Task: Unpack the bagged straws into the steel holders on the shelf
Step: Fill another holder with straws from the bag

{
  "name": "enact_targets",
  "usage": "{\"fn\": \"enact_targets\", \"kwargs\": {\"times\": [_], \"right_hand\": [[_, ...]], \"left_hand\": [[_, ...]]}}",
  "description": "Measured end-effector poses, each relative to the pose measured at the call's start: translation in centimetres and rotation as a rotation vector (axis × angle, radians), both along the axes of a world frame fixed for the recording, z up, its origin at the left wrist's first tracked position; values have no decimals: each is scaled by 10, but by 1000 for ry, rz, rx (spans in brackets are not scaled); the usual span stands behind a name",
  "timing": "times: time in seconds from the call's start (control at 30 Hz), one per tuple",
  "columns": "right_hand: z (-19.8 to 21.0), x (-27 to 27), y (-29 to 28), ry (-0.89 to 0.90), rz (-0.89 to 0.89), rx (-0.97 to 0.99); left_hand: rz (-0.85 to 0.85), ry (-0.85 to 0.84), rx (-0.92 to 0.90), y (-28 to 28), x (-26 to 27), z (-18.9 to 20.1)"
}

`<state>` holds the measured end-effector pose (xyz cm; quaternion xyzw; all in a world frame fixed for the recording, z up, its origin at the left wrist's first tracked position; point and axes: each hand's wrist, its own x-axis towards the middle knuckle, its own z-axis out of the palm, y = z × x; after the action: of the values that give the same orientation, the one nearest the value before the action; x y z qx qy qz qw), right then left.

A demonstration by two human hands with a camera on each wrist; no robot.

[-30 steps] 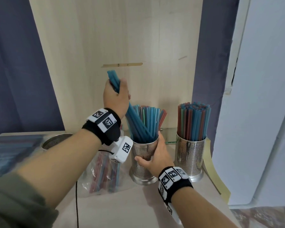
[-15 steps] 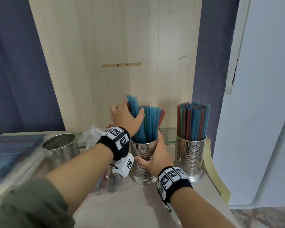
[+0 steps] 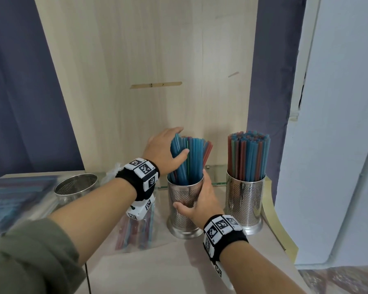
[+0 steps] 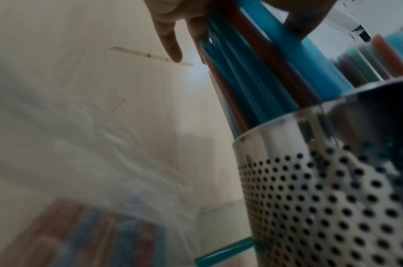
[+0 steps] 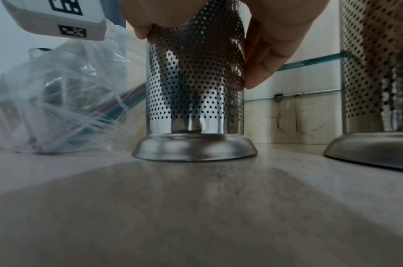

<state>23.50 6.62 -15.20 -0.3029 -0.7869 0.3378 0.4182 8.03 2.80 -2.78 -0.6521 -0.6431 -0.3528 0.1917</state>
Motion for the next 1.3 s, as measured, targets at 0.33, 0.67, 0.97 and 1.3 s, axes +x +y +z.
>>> {"fn": "enact_targets", "kwargs": {"times": [0.33, 0.67, 0.97, 1.3], "right_hand": [[-1, -1, 4, -26, -3, 12], [0, -2, 2, -11, -7, 24], [2, -1, 2, -13, -10, 34], [-2, -3, 3, -17, -13, 36]], "left_hand": [[69, -453, 96, -39, -43, 29], [543, -260, -596, -36, -69, -46], [711, -392, -627, -20, -71, -67], [692, -676, -628, 0, -71, -70]]}}
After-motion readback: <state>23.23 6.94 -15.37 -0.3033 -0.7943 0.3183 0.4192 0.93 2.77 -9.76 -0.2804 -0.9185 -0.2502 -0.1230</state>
